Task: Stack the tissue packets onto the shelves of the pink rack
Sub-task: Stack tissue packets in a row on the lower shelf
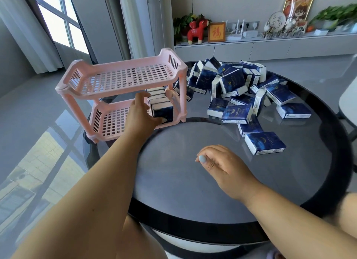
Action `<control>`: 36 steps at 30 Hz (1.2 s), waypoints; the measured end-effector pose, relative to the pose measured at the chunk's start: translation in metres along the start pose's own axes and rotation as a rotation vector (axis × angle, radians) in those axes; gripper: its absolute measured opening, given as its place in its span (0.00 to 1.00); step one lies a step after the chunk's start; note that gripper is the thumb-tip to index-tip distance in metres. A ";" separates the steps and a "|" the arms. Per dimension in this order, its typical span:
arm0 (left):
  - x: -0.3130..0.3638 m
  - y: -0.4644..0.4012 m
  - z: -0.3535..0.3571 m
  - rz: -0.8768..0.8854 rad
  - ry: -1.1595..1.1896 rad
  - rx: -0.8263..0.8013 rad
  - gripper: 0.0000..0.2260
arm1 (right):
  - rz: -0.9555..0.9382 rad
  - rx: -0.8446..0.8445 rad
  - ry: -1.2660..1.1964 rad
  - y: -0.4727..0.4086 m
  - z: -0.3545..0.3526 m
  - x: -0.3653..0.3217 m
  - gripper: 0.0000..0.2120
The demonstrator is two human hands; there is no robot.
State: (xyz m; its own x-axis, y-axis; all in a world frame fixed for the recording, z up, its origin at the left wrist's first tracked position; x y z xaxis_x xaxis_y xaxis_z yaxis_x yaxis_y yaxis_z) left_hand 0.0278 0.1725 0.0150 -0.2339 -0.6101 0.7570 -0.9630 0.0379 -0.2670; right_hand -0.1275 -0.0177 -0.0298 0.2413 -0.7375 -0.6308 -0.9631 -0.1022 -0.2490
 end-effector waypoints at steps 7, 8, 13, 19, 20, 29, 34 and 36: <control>-0.001 0.011 0.001 0.048 -0.018 0.044 0.21 | -0.014 0.014 0.008 -0.001 0.000 0.001 0.28; -0.002 0.012 0.002 0.041 -0.018 0.041 0.21 | -0.015 0.015 0.010 -0.001 0.000 0.001 0.28; -0.005 0.014 0.003 0.019 -0.021 0.036 0.24 | -0.017 0.022 0.013 -0.002 0.001 0.002 0.29; 0.005 0.028 -0.006 0.012 -0.011 0.118 0.29 | -0.016 0.018 0.023 -0.002 0.000 0.002 0.29; 0.009 0.033 -0.008 0.008 -0.015 0.156 0.28 | -0.015 0.019 0.025 -0.001 0.000 0.001 0.29; 0.059 0.076 0.016 0.129 0.064 0.103 0.09 | 0.007 0.119 -0.040 0.003 -0.015 -0.004 0.28; 0.082 0.081 0.049 0.253 0.044 -0.069 0.08 | -0.029 0.393 -0.054 -0.002 -0.072 -0.008 0.18; 0.089 0.079 0.062 0.239 0.059 -0.118 0.09 | 0.017 0.499 -0.084 -0.009 -0.101 0.009 0.14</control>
State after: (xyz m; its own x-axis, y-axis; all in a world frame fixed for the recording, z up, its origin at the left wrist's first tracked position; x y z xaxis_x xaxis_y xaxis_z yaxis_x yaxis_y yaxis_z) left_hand -0.0606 0.0725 0.0246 -0.4607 -0.5253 0.7154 -0.8875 0.2694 -0.3738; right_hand -0.1288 -0.0908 0.0416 0.2545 -0.6781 -0.6896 -0.7977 0.2560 -0.5461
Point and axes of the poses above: each hand's wrist, its own y-axis away from the middle knuckle, its own z-axis out of the palm, x = y × z, the point moved 7 cm from there along -y, towards the middle knuckle, and after that the axes turned 5 degrees about y, right-handed, at the moved point
